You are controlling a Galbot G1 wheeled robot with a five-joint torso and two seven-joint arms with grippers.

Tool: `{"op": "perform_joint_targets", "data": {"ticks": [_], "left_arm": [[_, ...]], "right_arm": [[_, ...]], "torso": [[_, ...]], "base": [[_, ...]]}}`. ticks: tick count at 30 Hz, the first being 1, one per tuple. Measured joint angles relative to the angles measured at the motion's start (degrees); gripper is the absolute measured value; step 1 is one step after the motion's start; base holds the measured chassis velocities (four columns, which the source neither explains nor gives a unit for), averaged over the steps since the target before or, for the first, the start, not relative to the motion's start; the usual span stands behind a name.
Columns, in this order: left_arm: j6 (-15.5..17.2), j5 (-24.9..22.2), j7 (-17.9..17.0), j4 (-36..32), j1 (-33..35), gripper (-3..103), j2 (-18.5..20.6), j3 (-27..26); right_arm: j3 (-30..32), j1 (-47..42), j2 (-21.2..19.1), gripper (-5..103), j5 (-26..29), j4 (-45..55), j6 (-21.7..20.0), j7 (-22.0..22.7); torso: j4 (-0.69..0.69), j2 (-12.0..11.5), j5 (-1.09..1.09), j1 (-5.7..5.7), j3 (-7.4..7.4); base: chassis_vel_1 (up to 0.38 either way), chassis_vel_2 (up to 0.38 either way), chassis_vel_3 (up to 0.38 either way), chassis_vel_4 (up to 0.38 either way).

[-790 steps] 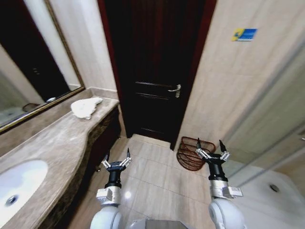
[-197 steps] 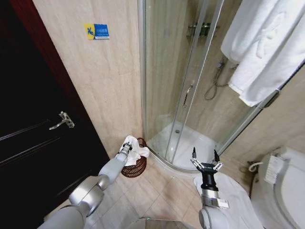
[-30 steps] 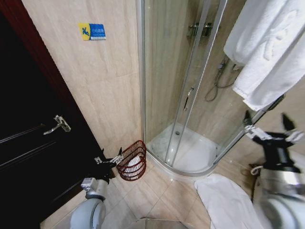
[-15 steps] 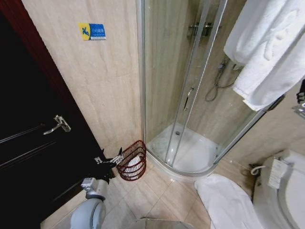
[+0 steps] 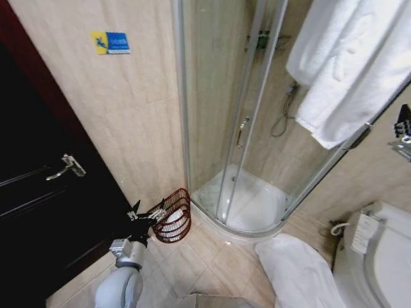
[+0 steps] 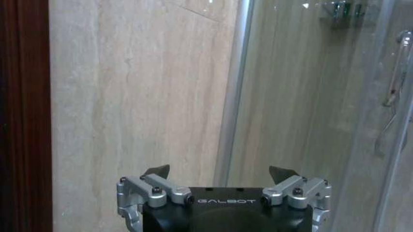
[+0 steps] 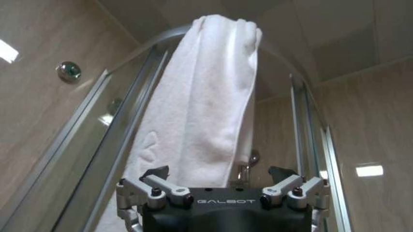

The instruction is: Discard the used towel into the hamper.

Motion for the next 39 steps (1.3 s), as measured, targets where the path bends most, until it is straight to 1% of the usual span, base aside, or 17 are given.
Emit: {"op": "perform_joint_targets", "data": {"ticks": [4, 5, 7, 8, 9, 11, 12, 15, 20, 25, 26, 29, 30, 33, 34, 37, 39], "left_arm": [[0.00, 0.00, 0.00, 0.00, 0.00, 100, 0.01, -0.01], [0.00, 0.00, 0.00, 0.00, 0.00, 100, 0.02, -0.02], [0.00, 0.00, -0.01, 0.00, 0.00, 100, 0.03, -0.02], [0.00, 0.00, -0.01, 0.00, 0.00, 100, 0.03, -0.02], [0.00, 0.00, -0.01, 0.00, 0.00, 100, 0.04, -0.04], [0.00, 0.00, -0.02, 0.01, 0.00, 100, 0.04, -0.04], [0.00, 0.00, -0.02, 0.01, 0.00, 100, 0.04, -0.04], [0.00, -0.01, -0.01, 0.01, 0.00, 100, 0.03, -0.03], [0.00, 0.00, -0.01, 0.01, 0.00, 100, 0.03, -0.03], [0.00, -0.01, -0.01, 0.00, 0.00, 100, 0.03, -0.03], [0.00, -0.01, -0.01, 0.00, 0.00, 100, 0.03, -0.03], [0.00, 0.00, -0.01, 0.00, 0.00, 100, 0.03, -0.03], [0.00, 0.00, -0.01, 0.00, 0.00, 100, 0.03, -0.03], [0.00, -0.01, -0.01, 0.00, 0.00, 100, 0.03, -0.03], [0.00, -0.01, -0.01, 0.00, 0.00, 100, 0.03, -0.03], [0.00, -0.01, -0.01, 0.01, 0.00, 100, 0.04, -0.03], [0.00, -0.01, -0.01, 0.01, 0.00, 100, 0.03, -0.03]], "right_arm": [[-0.10, 1.55, -1.42, 100, -0.01, -0.06, 0.73, -0.29], [0.02, 2.25, -2.37, 100, 0.08, -0.53, 0.95, -0.34], [0.37, 3.57, -4.16, 100, 0.59, -1.70, 1.09, -0.35], [0.37, 3.57, -4.16, 100, 0.59, -1.70, 1.09, -0.35], [0.61, 4.53, -5.40, 100, 0.96, -2.51, 1.11, -0.34], [1.07, 7.47, -8.84, 100, 1.77, -4.82, 1.13, -0.02], [1.07, 7.47, -8.84, 100, 1.77, -4.82, 1.13, -0.02], [1.26, 10.90, -13.09, 100, 2.54, -8.27, 1.56, 0.06], [1.59, 12.77, -15.19, 100, 2.92, -10.73, 1.93, 0.07], [2.88, 15.82, -19.01, 100, 4.85, -15.65, 2.19, 0.11], [2.88, 15.82, -19.01, 100, 4.85, -15.65, 2.19, 0.11], [2.93, 19.09, -22.39, 100, 6.50, -20.01, 2.44, -0.52], [2.93, 19.09, -22.39, 100, 6.50, -20.01, 2.44, -0.52], [1.63, 23.27, -25.22, 100, 7.81, -23.18, 2.26, -0.87], [1.63, 23.27, -25.22, 100, 7.81, -23.18, 2.26, -0.87], [-2.37, 29.09, -28.24, 100, 8.74, -25.63, 1.27, -1.32], [-3.70, 30.55, -28.98, 100, 8.97, -26.16, 0.79, -1.44]], "torso": [[0.04, 0.00, -0.04, 0.00, 0.00], [0.01, 0.00, -0.06, 0.00, 0.00], [0.01, 0.00, -0.08, 0.00, 0.00], [0.01, 0.00, -0.08, 0.00, 0.00], [0.01, 0.00, -0.05, 0.00, 0.00], [0.02, 0.00, -0.07, 0.00, 0.00], [0.02, 0.00, -0.07, 0.00, 0.00], [0.02, 0.00, -0.04, 0.00, 0.00], [0.01, 0.00, -0.02, 0.00, 0.00], [0.00, 0.00, -0.04, 0.00, 0.00], [0.00, 0.00, -0.04, 0.00, 0.00], [0.02, 0.01, -0.04, 0.00, 0.00], [0.02, 0.01, -0.04, 0.00, 0.00], [-0.01, 0.01, -0.04, 0.00, 0.00], [-0.01, 0.01, -0.04, 0.00, 0.00], [-0.01, 0.01, -0.04, 0.00, 0.00], [0.01, 0.01, -0.04, 0.00, 0.00]], "base": [[-0.048, -0.042, 0.043, 0.030], [0.000, 0.000, 0.000, 0.000], [0.057, 0.048, -0.056, -0.033], [0.046, 0.055, -0.056, -0.033], [0.046, 0.055, -0.034, -0.048], [0.017, 0.025, -0.017, -0.009], [0.000, 0.000, 0.000, 0.000], [0.000, 0.000, 0.000, 0.000], [0.000, 0.000, 0.000, 0.000], [0.033, 0.021, 0.014, 0.023], [0.082, 0.062, 0.041, 0.058], [0.054, 0.070, 0.060, 0.063], [0.051, 0.075, 0.078, 0.070], [0.079, 0.089, 0.078, 0.074], [0.103, 0.097, 0.083, 0.081], [0.090, 0.098, 0.087, 0.096], [0.109, 0.100, 0.107, 0.101]]}}
